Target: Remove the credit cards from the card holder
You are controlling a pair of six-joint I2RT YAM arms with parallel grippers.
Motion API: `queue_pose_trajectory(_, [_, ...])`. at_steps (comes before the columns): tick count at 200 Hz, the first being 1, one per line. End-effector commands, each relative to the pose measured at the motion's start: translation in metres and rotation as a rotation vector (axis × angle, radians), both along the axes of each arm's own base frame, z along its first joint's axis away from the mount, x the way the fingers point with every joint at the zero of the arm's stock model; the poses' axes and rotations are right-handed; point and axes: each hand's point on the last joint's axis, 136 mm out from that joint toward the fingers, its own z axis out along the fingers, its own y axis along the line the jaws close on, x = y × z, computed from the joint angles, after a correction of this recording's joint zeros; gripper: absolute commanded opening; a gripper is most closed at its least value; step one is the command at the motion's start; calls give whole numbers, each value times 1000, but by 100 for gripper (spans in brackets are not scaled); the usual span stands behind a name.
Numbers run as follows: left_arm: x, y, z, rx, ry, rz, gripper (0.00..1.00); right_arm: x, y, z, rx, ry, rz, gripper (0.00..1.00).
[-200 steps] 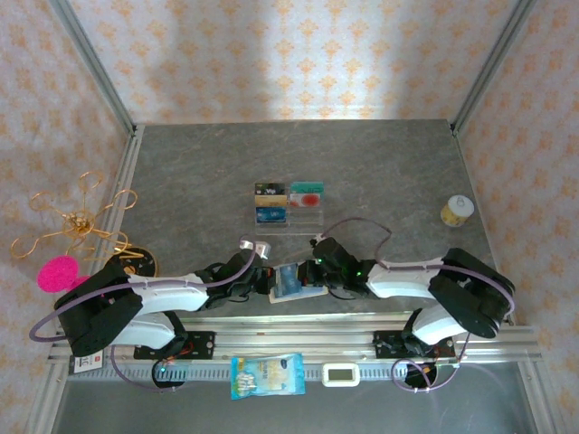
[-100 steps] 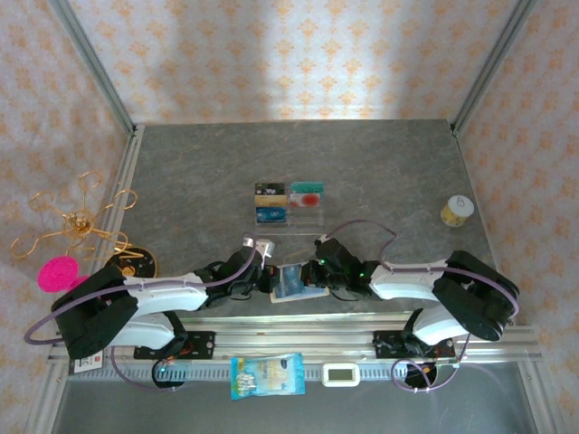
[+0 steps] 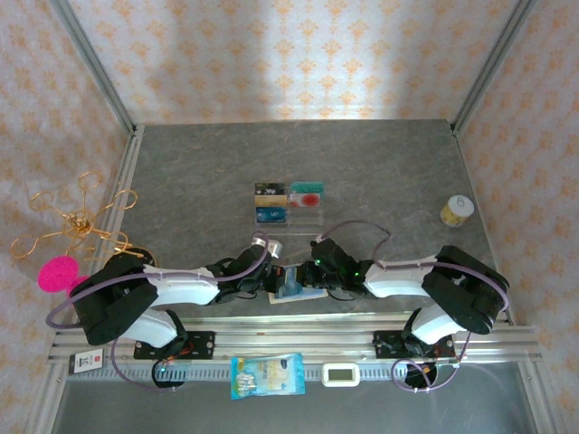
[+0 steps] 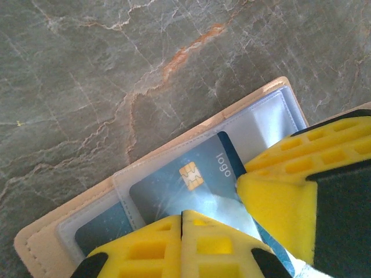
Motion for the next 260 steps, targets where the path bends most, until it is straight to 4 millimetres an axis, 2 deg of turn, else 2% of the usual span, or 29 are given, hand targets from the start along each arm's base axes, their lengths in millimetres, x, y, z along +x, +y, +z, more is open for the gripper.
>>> queue_pose_trajectory(1, [-6, 12, -18, 61, 38, 7, 0, -2, -7, -10, -19, 18, -9, 13])
queue_pose_trajectory(16, [-6, 12, -17, 60, 36, 9, 0, -1, -8, -9, -16, 15, -16, 0])
queue_pose_trajectory(42, [-6, 15, -18, 65, 34, 14, 0, 2, -18, -9, -29, 7, -60, 0])
queue_pose_trajectory(93, [-5, 15, -16, 52, 28, 13, 0, 5, -40, 4, -62, -46, -104, 0])
queue_pose_trajectory(141, [1, 9, -3, 15, -4, 8, 0, 3, -43, 13, -73, -77, -74, 0])
queue_pose_trajectory(161, [3, 5, 13, -15, -27, 6, 0, 12, -38, 42, -94, -178, -9, 0])
queue_pose_trajectory(186, [11, 6, 48, -69, -105, 32, 0, 25, -38, 88, -112, -329, 24, 0])
queue_pose_trajectory(207, [14, 10, 75, -103, -155, 59, 19, 31, -29, 123, -76, -443, 79, 0])
queue_pose_trajectory(219, [14, 14, 86, -116, -176, 77, 34, 33, -21, 145, -46, -519, 120, 0])
queue_pose_trajectory(245, [13, 26, 98, -130, -196, 120, 57, 47, -5, 178, -69, -661, 196, 0])
queue_pose_trajectory(260, [12, 32, 103, -146, -201, 146, 67, 61, 2, 192, -115, -729, 234, 0])
